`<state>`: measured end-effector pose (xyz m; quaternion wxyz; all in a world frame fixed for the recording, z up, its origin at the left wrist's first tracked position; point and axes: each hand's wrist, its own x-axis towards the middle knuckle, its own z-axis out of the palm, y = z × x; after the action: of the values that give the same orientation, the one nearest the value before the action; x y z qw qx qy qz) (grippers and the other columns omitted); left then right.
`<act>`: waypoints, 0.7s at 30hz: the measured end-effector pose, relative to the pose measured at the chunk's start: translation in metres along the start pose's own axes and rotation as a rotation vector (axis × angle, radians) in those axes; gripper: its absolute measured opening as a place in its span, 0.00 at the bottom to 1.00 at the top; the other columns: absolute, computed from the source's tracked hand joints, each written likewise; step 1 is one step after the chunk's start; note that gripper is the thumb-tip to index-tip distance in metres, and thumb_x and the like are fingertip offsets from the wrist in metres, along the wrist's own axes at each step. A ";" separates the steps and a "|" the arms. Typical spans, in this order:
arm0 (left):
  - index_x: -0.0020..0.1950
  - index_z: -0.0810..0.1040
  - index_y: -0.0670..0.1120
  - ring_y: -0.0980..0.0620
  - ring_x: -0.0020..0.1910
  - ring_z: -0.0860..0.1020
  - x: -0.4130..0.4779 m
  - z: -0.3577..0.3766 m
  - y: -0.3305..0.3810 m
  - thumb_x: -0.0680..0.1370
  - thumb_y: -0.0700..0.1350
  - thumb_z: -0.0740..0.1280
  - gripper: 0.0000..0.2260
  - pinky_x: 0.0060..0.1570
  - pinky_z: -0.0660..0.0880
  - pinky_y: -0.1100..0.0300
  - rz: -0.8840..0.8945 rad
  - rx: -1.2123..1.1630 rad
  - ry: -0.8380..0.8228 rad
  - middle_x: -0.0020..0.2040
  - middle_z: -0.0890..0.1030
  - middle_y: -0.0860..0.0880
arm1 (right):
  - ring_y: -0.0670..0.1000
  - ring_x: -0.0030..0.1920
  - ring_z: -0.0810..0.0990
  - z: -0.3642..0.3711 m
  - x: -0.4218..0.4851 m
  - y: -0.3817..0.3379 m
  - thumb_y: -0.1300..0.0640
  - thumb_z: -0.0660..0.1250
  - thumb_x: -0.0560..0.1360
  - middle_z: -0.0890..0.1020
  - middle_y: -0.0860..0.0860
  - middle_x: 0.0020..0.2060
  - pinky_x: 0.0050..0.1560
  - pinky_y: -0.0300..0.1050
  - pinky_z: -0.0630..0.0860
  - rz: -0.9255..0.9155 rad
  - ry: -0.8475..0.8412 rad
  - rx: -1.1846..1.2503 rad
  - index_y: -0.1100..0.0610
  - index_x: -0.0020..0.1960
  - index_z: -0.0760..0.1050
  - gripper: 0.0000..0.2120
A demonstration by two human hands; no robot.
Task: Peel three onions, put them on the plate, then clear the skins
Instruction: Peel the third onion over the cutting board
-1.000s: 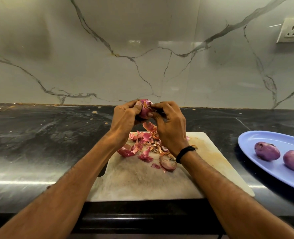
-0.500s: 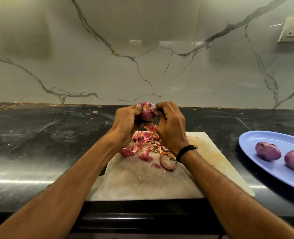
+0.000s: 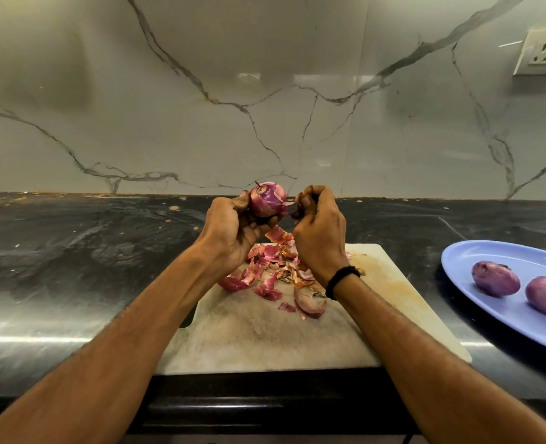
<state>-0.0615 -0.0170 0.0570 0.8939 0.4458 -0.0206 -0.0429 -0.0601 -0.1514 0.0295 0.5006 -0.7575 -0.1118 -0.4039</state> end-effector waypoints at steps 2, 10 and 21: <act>0.60 0.76 0.37 0.38 0.56 0.81 -0.001 0.000 0.000 0.85 0.40 0.53 0.13 0.53 0.80 0.53 0.006 0.022 -0.007 0.56 0.81 0.35 | 0.53 0.45 0.79 0.000 0.002 0.003 0.69 0.58 0.79 0.78 0.54 0.45 0.43 0.42 0.79 0.031 0.031 -0.003 0.57 0.50 0.70 0.08; 0.58 0.77 0.39 0.44 0.47 0.79 -0.003 -0.002 0.001 0.85 0.44 0.53 0.15 0.39 0.78 0.59 0.037 0.098 -0.002 0.53 0.79 0.37 | 0.48 0.43 0.77 -0.001 0.004 0.009 0.67 0.60 0.79 0.79 0.51 0.44 0.42 0.41 0.76 0.073 0.155 -0.096 0.57 0.50 0.71 0.06; 0.60 0.78 0.41 0.48 0.41 0.78 0.006 -0.012 0.003 0.83 0.58 0.60 0.21 0.35 0.75 0.61 0.041 0.422 0.061 0.50 0.82 0.39 | 0.54 0.62 0.72 0.007 -0.003 0.007 0.71 0.70 0.68 0.66 0.56 0.64 0.58 0.41 0.75 -0.229 -0.249 -0.152 0.52 0.67 0.69 0.31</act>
<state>-0.0547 -0.0065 0.0525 0.7817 0.6236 -0.0112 -0.0060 -0.0547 -0.1475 0.0213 0.3748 -0.8196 -0.2275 -0.3689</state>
